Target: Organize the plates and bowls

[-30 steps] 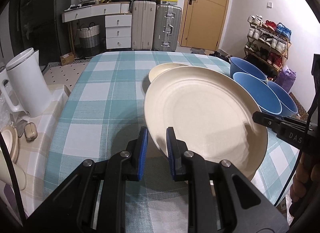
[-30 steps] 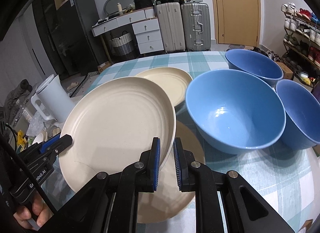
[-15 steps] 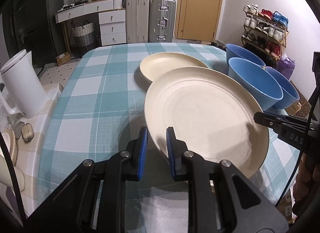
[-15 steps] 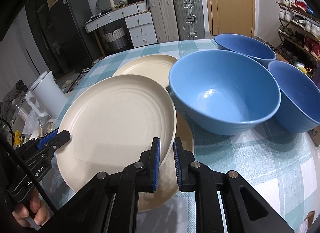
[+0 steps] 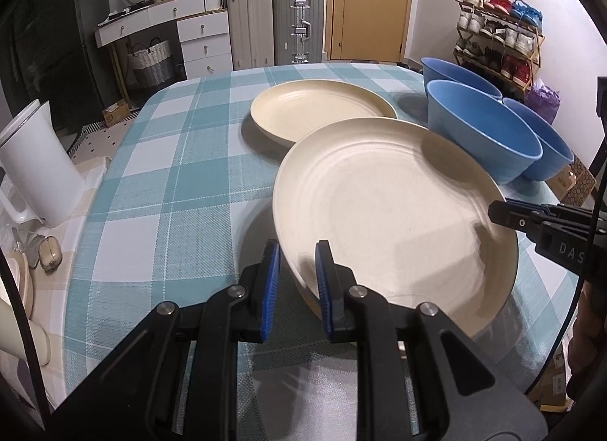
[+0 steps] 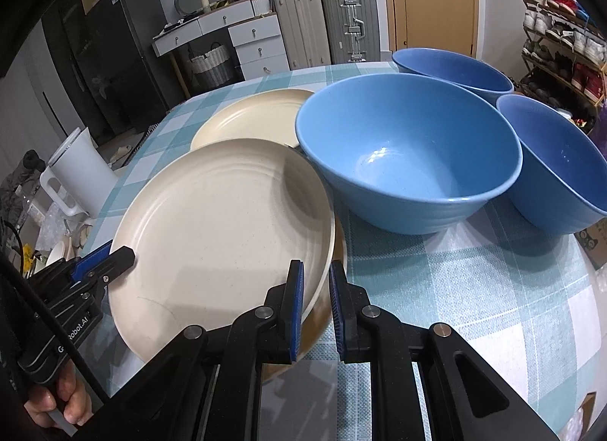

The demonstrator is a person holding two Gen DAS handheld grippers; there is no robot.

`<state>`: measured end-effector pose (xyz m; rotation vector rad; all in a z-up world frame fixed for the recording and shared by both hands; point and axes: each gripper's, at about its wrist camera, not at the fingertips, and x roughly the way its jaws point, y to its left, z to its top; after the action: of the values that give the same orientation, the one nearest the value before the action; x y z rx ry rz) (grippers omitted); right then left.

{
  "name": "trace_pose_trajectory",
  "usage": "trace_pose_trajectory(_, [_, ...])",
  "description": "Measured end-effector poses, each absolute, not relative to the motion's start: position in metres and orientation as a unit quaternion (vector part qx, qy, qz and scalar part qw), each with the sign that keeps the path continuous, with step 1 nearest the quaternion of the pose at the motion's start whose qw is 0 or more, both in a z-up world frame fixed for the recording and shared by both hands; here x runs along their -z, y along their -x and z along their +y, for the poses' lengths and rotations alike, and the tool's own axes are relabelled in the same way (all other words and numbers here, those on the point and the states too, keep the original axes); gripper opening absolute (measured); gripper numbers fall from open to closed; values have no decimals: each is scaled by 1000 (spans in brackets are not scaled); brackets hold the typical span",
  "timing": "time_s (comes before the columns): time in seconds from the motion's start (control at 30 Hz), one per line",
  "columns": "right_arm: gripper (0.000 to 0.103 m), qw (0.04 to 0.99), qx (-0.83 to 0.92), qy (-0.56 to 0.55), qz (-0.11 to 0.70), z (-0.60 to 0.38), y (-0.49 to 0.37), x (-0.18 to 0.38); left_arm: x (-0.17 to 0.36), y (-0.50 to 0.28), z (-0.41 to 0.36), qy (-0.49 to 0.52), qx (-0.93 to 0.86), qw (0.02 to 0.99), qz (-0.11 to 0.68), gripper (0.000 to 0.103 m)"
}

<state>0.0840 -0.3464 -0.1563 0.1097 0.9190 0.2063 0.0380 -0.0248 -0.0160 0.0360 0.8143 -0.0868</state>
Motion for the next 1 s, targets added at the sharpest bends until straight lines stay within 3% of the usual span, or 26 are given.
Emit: trace_pose_trajectory(1.0, [14, 893, -80, -16, 443, -339, -79, 169, 38, -42, -43, -82, 32, 900, 426, 17])
